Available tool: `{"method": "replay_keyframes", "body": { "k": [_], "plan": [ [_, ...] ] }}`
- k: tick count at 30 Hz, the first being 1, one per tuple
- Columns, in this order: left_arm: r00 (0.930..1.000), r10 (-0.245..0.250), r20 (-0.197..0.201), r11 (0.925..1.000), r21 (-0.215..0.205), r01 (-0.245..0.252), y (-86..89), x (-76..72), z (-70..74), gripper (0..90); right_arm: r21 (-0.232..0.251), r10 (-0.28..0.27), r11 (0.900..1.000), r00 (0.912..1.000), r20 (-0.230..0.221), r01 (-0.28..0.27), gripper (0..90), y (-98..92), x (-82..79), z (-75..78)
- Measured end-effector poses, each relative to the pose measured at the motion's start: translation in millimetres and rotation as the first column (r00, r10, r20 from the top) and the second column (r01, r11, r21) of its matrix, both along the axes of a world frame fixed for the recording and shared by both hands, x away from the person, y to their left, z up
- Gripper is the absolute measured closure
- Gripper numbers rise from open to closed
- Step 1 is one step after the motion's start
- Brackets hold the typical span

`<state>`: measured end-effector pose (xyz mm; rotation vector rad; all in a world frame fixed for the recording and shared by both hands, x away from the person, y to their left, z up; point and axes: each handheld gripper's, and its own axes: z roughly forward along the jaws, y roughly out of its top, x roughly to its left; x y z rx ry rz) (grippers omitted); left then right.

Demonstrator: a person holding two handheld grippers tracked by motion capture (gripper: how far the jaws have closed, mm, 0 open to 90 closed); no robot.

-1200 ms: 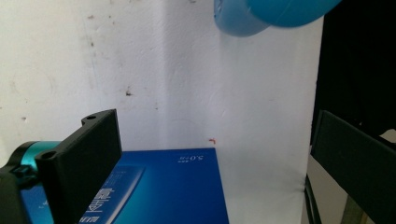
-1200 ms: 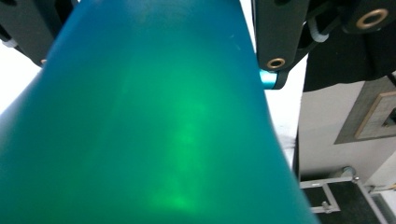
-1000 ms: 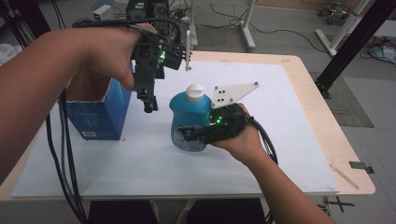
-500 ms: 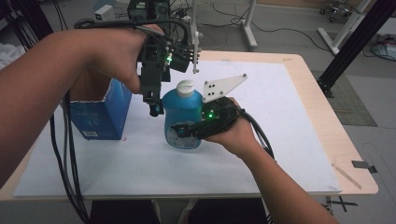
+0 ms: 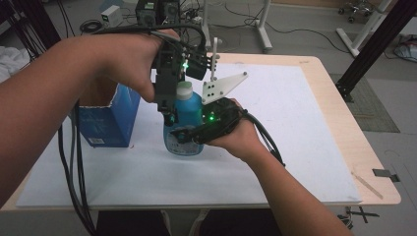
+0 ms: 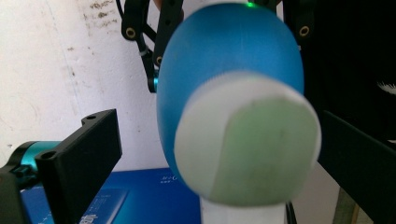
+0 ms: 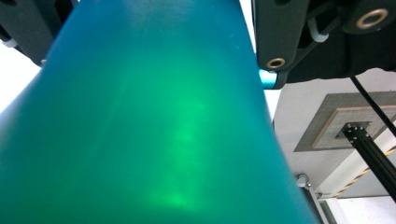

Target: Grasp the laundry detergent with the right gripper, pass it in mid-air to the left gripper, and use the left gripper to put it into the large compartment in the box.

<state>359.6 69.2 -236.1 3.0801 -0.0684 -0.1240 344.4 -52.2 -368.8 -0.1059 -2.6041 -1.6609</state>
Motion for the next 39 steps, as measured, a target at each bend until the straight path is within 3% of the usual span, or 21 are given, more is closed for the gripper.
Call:
{"method": "replay_keyframes", "body": {
  "k": [11,23,29,31,39],
  "plan": [
    [1.0000,-0.001,0.010,0.9999,0.010,0.001,-3.3,-1.4,-1.9,1.7,0.002,0.005,1.000,0.9999,-0.010,-0.005,47.0,5.1,0.6,4.6],
    [0.9986,0.006,0.052,0.9996,0.027,-0.008,-7.5,-2.8,-6.5,2.1,0.012,0.004,1.000,1.0000,-0.004,-0.004,47.0,4.5,1.2,6.5],
    [0.9989,0.010,0.046,0.9996,0.025,-0.011,-7.3,-3.0,-6.8,4.8,0.009,0.004,1.000,1.0000,-0.001,-0.004,47.0,4.0,1.2,6.7],
    [0.9993,0.006,0.037,0.9998,0.020,-0.007,-7.3,-3.4,-7.0,11.5,0.011,0.003,1.000,1.0000,-0.002,-0.003,47.0,4.0,1.5,6.6],
    [0.9992,0.007,0.040,0.9998,0.017,-0.008,-9.0,-4.3,-8.8,13.3,0.008,0.003,1.000,1.0000,-0.004,-0.003,47.0,3.8,2.0,6.1]
  ]
}}
